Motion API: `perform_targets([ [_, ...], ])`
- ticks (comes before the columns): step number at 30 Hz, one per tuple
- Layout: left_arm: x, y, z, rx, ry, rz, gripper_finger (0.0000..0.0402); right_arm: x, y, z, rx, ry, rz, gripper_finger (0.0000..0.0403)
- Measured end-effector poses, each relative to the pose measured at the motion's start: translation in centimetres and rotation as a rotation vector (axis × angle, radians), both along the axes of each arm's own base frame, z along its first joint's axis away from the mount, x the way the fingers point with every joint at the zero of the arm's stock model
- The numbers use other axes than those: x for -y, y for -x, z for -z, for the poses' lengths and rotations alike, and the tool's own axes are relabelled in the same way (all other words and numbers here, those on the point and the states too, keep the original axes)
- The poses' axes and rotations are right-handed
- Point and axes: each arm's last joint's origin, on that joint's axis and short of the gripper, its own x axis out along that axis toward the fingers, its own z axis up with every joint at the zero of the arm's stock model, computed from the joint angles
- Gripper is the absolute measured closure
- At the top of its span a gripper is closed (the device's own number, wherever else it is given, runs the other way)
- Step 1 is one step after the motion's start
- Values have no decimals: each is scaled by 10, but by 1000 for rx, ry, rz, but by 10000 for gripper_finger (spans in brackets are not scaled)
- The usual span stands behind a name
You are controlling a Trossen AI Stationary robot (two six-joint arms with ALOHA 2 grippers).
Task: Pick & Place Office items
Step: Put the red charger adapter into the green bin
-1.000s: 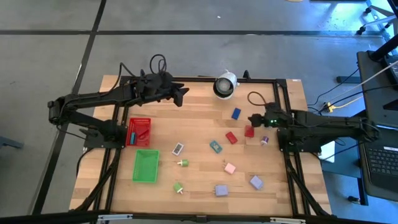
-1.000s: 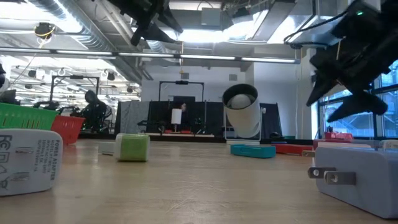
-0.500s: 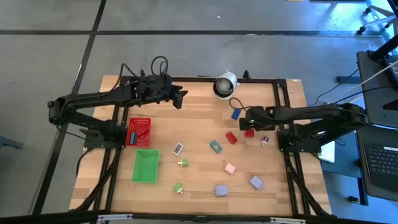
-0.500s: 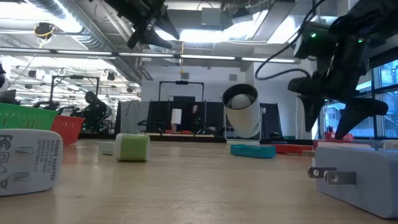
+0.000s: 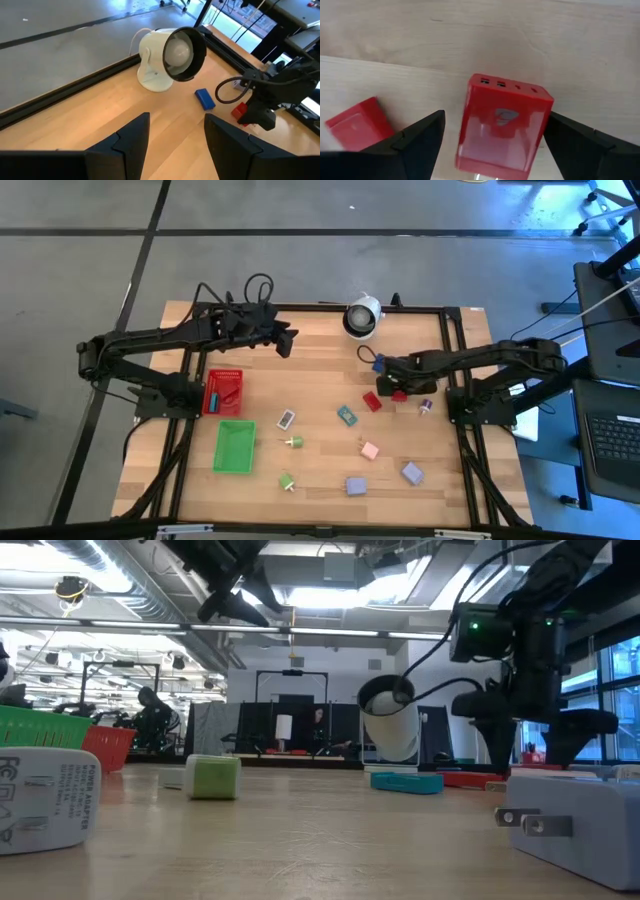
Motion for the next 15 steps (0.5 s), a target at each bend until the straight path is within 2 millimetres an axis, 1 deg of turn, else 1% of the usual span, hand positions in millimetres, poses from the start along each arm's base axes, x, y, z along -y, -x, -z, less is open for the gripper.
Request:
perform_targets([
  [3, 0, 1, 1, -14, 4, 0, 217, 0, -1, 3, -21, 3, -44, 78],
  [6, 0, 1, 3, -29, 9, 0, 217, 0, -1, 4, -31, 9, -66, 92],
  [10, 0, 2, 3, -34, 6, -7, 217, 0, 0, 4, -42, 23, -70, 131],
  [14, -1, 3, 2, -45, -30, -70, 217, 0, 1, 4, -49, 24, -71, 182],
  [15, -2, 3, 2, -49, -41, -89, 217, 0, 1, 5, -52, 23, -73, 189],
])
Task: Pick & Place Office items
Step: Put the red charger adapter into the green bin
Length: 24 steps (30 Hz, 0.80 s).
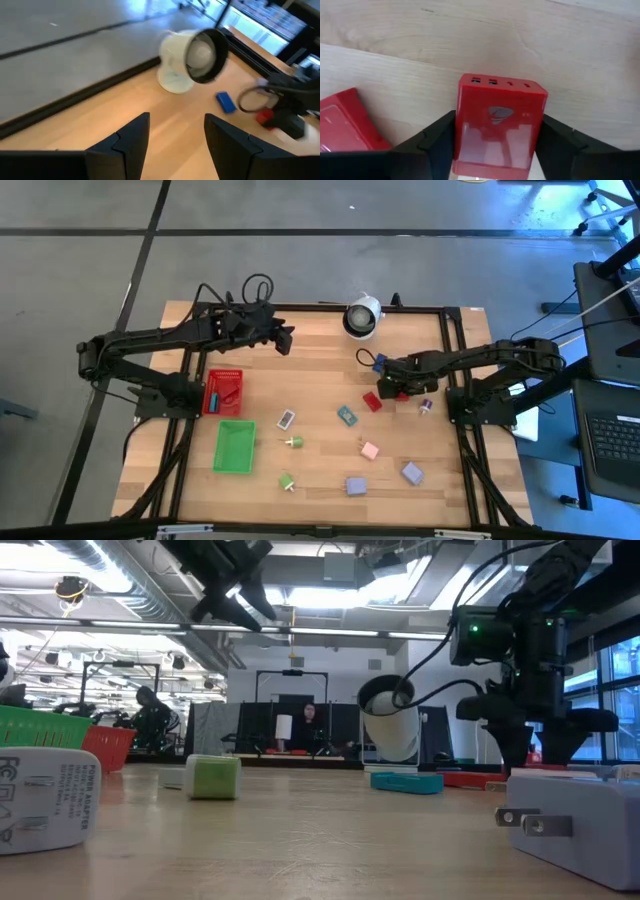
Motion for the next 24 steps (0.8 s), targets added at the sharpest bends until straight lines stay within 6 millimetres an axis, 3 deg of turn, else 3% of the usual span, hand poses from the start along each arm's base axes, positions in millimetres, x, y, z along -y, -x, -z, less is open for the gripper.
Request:
perform_targets([
  [6, -1, 1, -1, -8, -32, -52, 217, 1, -4, -4, -8, 8, -53, 189],
  [11, -1, 1, -1, -4, -32, -52, 217, 4, -18, -20, 47, 63, -99, 175],
  [18, -2, 1, -1, 10, -24, -58, 217, 10, -48, -60, 174, 159, -230, 189],
  [24, -1, -3, -6, 132, 62, -45, 217, 15, -71, -105, 281, 299, -405, 185],
])
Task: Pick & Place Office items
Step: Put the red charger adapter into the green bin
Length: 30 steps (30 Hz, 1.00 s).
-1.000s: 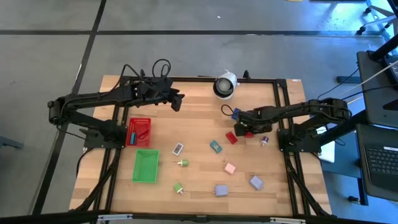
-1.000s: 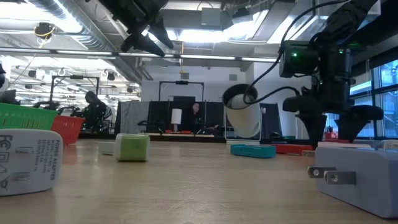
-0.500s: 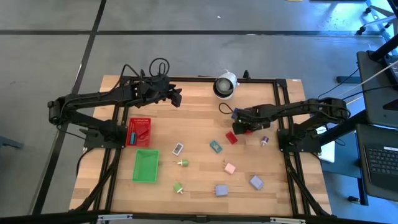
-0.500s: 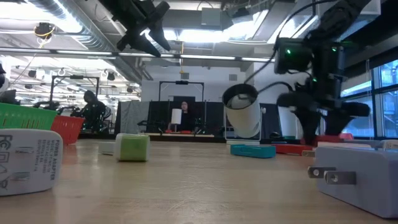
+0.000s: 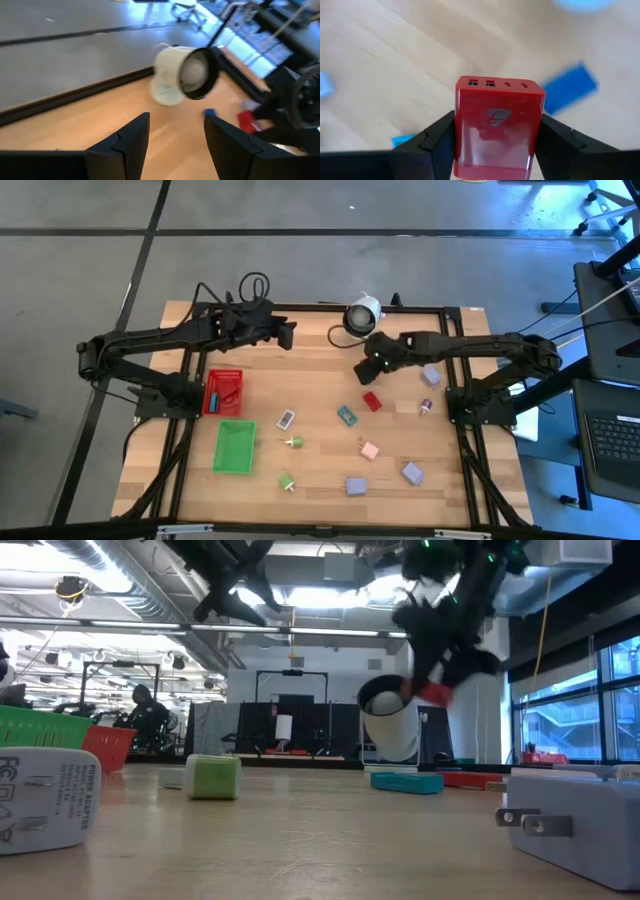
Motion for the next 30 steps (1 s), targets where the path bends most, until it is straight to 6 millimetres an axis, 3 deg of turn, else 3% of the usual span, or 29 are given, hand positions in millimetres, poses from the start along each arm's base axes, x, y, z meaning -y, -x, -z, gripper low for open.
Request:
perform_targets([
  [10, 3, -5, -6, 90, 30, 64, 217, 11, -23, -99, 116, 490, -189, 188],
  [15, 3, -8, -13, 158, -15, 75, 217, 12, -25, -134, 96, 710, -271, 183],
  [23, 8, -14, -30, 271, -159, 138, 207, 7, -31, -145, 117, 834, -388, 183],
  [30, 10, -30, -31, 378, -165, 177, 162, 2, -49, -129, -2, 917, -531, 182],
])
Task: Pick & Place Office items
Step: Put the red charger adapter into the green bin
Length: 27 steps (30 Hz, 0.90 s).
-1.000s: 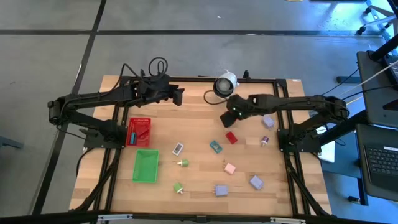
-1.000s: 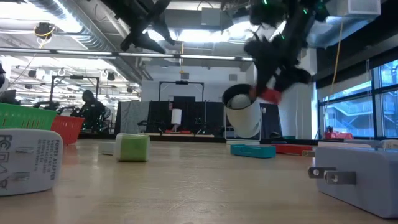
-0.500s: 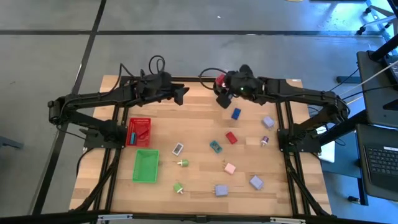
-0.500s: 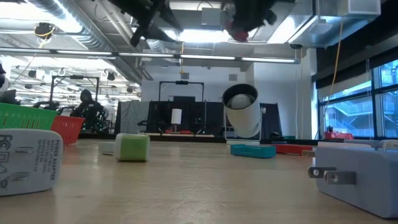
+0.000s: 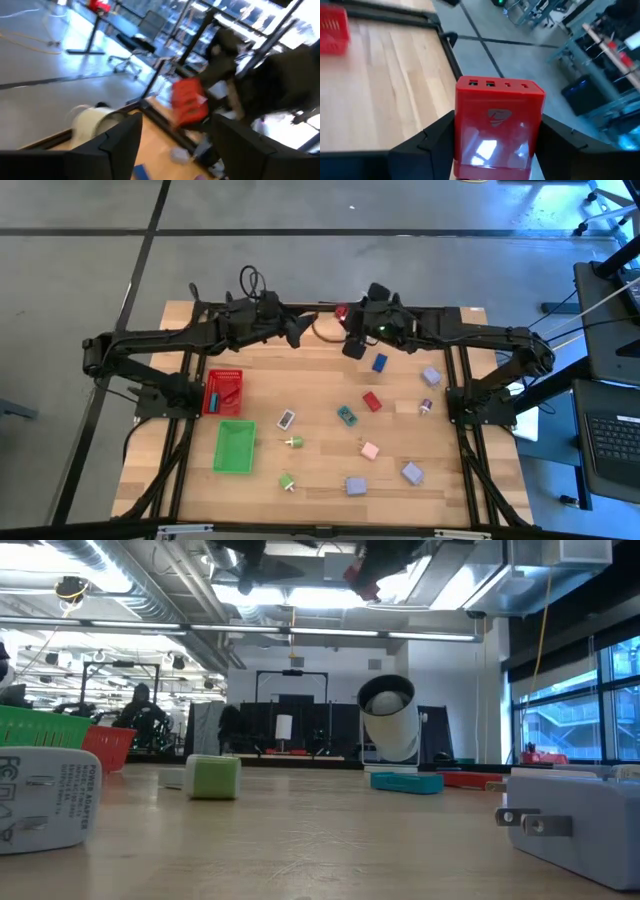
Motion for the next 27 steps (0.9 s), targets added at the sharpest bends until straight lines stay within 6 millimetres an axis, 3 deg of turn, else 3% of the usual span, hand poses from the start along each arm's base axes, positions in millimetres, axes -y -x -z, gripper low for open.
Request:
perform_targets([
  [6, -5, -18, 12, 22, 19, 7, 136, -8, -23, 23, -151, 158, -14, 182],
  [12, -10, -28, 24, -2, 40, -2, 133, -16, -32, 34, -207, 197, -24, 181],
  [19, -10, -39, 38, -14, 114, 84, 136, -17, -37, 34, -142, 152, -53, 181],
  [27, -7, -40, 39, -14, 139, 138, 155, -18, -38, 34, -110, 115, -79, 181],
])
